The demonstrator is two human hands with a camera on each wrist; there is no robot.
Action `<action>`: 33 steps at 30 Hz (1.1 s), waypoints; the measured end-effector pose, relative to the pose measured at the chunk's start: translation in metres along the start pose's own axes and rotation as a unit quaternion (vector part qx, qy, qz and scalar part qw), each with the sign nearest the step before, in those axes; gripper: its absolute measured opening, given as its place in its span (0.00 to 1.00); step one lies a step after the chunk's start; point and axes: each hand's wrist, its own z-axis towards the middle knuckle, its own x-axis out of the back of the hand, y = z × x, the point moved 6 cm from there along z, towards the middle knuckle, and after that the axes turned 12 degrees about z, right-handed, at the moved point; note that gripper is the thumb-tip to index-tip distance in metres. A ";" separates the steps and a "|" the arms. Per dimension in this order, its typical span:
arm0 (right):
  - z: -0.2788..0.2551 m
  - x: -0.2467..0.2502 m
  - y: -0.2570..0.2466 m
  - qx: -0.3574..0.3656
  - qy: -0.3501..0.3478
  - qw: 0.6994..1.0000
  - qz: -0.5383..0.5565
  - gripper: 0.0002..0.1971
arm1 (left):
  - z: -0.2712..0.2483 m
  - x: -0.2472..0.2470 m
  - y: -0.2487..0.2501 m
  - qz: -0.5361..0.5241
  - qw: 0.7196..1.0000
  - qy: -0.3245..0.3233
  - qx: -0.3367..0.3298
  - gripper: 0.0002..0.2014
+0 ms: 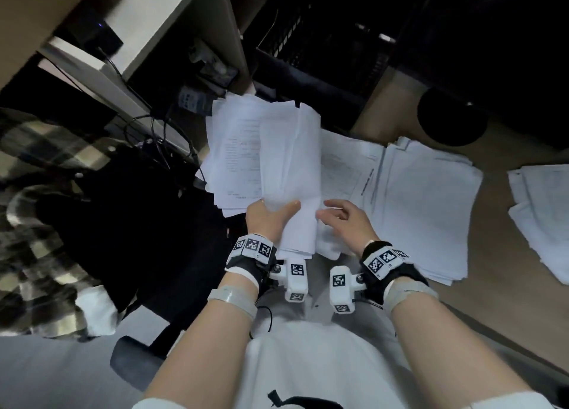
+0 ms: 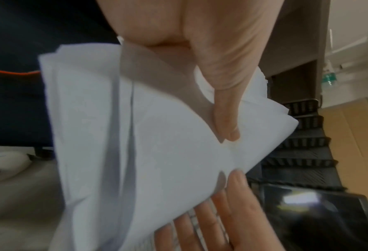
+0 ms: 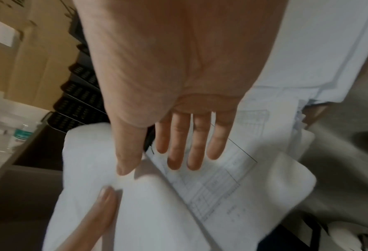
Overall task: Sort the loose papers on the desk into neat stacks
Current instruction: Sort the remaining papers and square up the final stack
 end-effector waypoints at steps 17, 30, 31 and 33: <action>-0.026 0.109 -0.055 0.026 0.132 0.981 0.140 0.25 | -0.028 -0.089 0.082 0.002 0.994 -0.059 -0.092 0.23; -0.022 0.237 -0.009 -0.007 0.156 0.980 -0.125 0.20 | -0.088 -0.159 0.060 0.014 1.000 0.022 -0.005 0.11; -0.022 0.244 0.000 -0.028 0.140 0.980 -0.135 0.20 | -0.093 -0.166 0.055 0.030 0.999 0.025 -0.001 0.11; -0.020 0.261 0.024 -0.076 0.121 0.977 -0.159 0.15 | -0.105 -0.185 0.044 0.061 0.998 0.015 0.010 0.08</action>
